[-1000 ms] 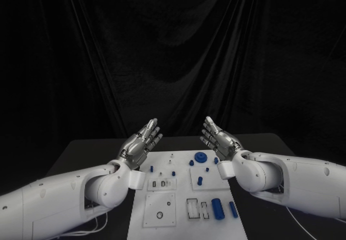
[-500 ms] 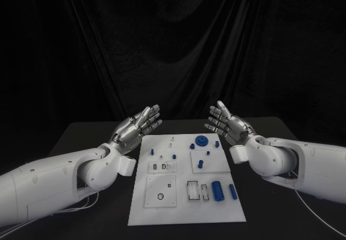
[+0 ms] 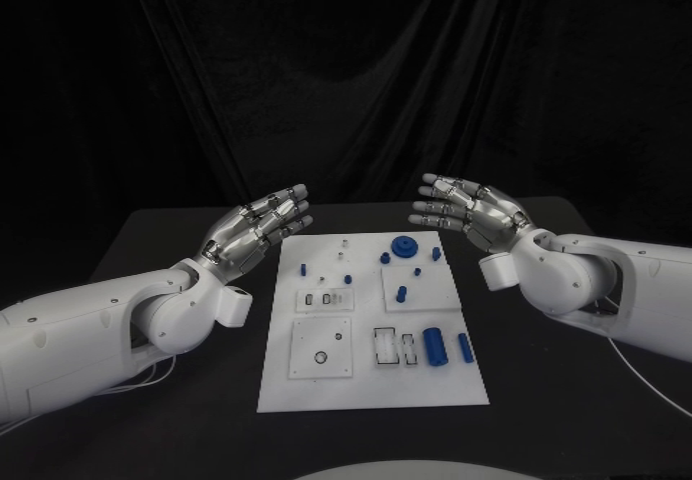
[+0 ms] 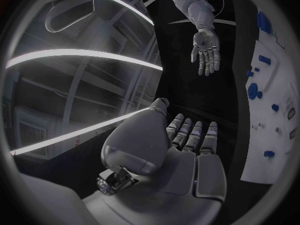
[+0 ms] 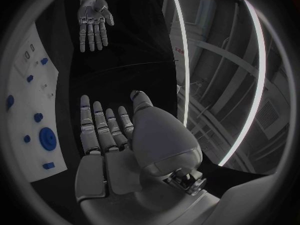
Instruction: Assemble the parts on the task board
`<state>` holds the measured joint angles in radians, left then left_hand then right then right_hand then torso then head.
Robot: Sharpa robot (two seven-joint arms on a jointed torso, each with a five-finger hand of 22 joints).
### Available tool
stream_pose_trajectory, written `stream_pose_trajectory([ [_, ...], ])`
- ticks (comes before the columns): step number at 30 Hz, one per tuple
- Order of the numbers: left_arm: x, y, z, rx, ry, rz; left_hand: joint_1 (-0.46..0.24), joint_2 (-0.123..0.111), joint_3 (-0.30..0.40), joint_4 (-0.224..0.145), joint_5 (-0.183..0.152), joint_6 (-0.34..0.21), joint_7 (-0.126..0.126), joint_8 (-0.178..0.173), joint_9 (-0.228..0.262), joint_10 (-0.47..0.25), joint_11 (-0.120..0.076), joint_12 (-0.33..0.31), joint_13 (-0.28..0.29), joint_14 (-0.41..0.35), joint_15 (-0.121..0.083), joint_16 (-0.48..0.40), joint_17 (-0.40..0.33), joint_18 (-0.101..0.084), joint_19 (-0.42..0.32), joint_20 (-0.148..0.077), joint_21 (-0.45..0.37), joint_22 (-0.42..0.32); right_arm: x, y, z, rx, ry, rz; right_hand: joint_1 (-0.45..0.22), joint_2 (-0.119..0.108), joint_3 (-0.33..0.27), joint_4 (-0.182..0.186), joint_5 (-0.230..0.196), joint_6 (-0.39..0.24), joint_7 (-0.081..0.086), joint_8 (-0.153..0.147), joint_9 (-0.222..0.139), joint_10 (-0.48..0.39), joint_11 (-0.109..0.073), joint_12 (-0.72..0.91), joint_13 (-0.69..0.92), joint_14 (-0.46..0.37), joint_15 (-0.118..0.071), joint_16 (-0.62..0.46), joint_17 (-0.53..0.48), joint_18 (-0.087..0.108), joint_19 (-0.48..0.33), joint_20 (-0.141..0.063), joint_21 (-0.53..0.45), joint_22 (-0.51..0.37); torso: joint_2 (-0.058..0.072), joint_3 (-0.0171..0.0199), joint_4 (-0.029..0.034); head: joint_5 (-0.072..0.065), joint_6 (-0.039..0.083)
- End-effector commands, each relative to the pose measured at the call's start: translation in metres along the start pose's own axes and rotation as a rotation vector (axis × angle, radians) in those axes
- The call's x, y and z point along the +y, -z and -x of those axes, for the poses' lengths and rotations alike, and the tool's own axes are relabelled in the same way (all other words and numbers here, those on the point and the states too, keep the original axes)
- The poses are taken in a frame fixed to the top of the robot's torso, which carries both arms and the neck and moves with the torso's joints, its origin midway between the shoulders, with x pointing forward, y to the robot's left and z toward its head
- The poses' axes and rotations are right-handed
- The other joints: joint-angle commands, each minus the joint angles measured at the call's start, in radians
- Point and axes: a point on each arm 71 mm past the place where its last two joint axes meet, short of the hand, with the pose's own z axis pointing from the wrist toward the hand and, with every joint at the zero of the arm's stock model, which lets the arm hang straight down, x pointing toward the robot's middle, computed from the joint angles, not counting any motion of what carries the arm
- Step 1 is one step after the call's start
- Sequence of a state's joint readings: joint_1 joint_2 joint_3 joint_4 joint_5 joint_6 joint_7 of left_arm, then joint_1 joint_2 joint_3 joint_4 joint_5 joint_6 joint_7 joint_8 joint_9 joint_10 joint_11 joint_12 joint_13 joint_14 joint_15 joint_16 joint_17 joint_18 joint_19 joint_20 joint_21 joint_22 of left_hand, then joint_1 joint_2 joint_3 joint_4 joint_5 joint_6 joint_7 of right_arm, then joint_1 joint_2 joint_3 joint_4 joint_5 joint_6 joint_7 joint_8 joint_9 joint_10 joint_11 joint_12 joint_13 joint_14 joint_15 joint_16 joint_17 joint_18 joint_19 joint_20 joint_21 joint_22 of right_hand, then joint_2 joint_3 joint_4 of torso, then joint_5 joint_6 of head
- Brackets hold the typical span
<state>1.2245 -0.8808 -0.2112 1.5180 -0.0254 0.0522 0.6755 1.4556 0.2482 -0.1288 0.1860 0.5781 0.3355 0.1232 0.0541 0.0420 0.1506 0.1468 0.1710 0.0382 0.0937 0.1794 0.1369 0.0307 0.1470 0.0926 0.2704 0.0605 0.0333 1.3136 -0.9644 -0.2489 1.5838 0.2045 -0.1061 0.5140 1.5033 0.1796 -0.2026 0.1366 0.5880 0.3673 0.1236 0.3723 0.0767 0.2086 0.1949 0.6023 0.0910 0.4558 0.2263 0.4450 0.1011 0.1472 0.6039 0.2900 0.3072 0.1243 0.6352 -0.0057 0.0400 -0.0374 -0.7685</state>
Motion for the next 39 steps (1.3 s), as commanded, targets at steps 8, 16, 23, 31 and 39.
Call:
stream_pose_trajectory([
  [8, -0.029, 0.009, 0.002, 0.013, -0.056, -0.269, -0.006, -0.013, 0.047, -0.013, 0.015, 0.046, 0.003, 0.011, 0.005, 0.034, 0.037, 0.051, 0.007, 0.040, 0.031, 0.051, 0.008, 0.008, 0.039, 0.021, 0.027, 0.009, 0.035, -0.009, -0.002, 0.095, 0.421, 0.038, 0.102, -0.038, 0.049, -0.100, -0.063, 0.106, 0.017, 0.051, 0.001, 0.228, 0.010, 0.170, 0.017, 0.387, -0.099, 0.228, 0.082, 0.033, 0.302, -0.068, 0.236, 0.106, 0.034, -0.0071, 0.0112, -0.006, -0.050],
  [16, -0.039, 0.009, -0.002, 0.029, -0.047, -0.288, -0.015, -0.014, 0.073, -0.017, 0.015, 0.051, 0.006, 0.010, 0.005, 0.034, 0.044, 0.059, 0.006, 0.060, 0.043, 0.076, 0.010, -0.004, 0.074, 0.021, 0.049, 0.018, 0.069, -0.025, -0.010, 0.094, 0.892, 0.066, 0.138, -0.085, 0.102, -0.031, -0.132, 0.362, 0.050, 0.015, -0.009, 0.542, -0.075, 0.054, -0.028, 0.675, -0.188, 0.610, 0.250, 0.036, 0.469, -0.152, 0.681, 0.385, 0.084, -0.0151, 0.0256, -0.005, -0.045],
  [23, -0.052, 0.011, -0.006, 0.046, -0.075, -0.313, -0.018, -0.021, 0.081, -0.021, 0.021, 0.056, 0.007, 0.011, 0.006, 0.033, 0.050, 0.062, 0.006, 0.048, 0.035, 0.065, 0.008, -0.003, 0.070, 0.019, 0.046, 0.016, 0.085, -0.036, -0.026, 0.110, 1.388, 0.099, 0.155, -0.143, 0.173, 0.041, -0.247, 0.436, 0.031, -0.057, -0.004, 0.615, -0.085, -0.049, -0.029, 0.899, -0.197, 0.894, 0.710, -0.051, 0.731, -0.157, 1.054, 0.959, 0.122, -0.0175, 0.0363, -0.028, -0.029],
  [31, -0.061, 0.013, -0.010, 0.059, -0.083, -0.327, -0.026, -0.026, 0.097, -0.023, 0.022, 0.056, 0.010, 0.010, 0.005, 0.029, 0.054, 0.064, 0.006, 0.022, 0.024, 0.042, 0.004, 0.003, 0.046, 0.016, 0.031, 0.008, 0.080, -0.041, -0.045, 0.166, 1.799, 0.109, 0.139, -0.239, 0.258, 0.117, -0.300, 0.489, -0.006, -0.123, 0.007, 0.687, -0.091, -0.150, -0.027, 0.957, -0.205, 0.948, 0.850, -0.076, 0.784, -0.160, 1.138, 1.113, 0.180, -0.0254, 0.0653, -0.070, 0.010],
  [39, -0.063, 0.013, -0.011, 0.063, -0.083, -0.331, -0.028, -0.024, 0.105, -0.024, 0.023, 0.058, 0.012, 0.009, 0.005, 0.027, 0.055, 0.064, 0.006, 0.016, 0.025, 0.039, 0.003, 0.004, 0.036, 0.017, 0.025, 0.005, 0.074, -0.041, -0.055, 0.196, 1.961, 0.105, 0.109, -0.275, 0.267, 0.136, -0.332, 0.482, -0.012, -0.152, 0.013, 0.673, -0.091, -0.200, -0.024, 0.968, -0.213, 0.951, 0.872, -0.080, 0.795, -0.168, 1.150, 1.142, 0.218, -0.0397, 0.0832, -0.097, 0.045],
])
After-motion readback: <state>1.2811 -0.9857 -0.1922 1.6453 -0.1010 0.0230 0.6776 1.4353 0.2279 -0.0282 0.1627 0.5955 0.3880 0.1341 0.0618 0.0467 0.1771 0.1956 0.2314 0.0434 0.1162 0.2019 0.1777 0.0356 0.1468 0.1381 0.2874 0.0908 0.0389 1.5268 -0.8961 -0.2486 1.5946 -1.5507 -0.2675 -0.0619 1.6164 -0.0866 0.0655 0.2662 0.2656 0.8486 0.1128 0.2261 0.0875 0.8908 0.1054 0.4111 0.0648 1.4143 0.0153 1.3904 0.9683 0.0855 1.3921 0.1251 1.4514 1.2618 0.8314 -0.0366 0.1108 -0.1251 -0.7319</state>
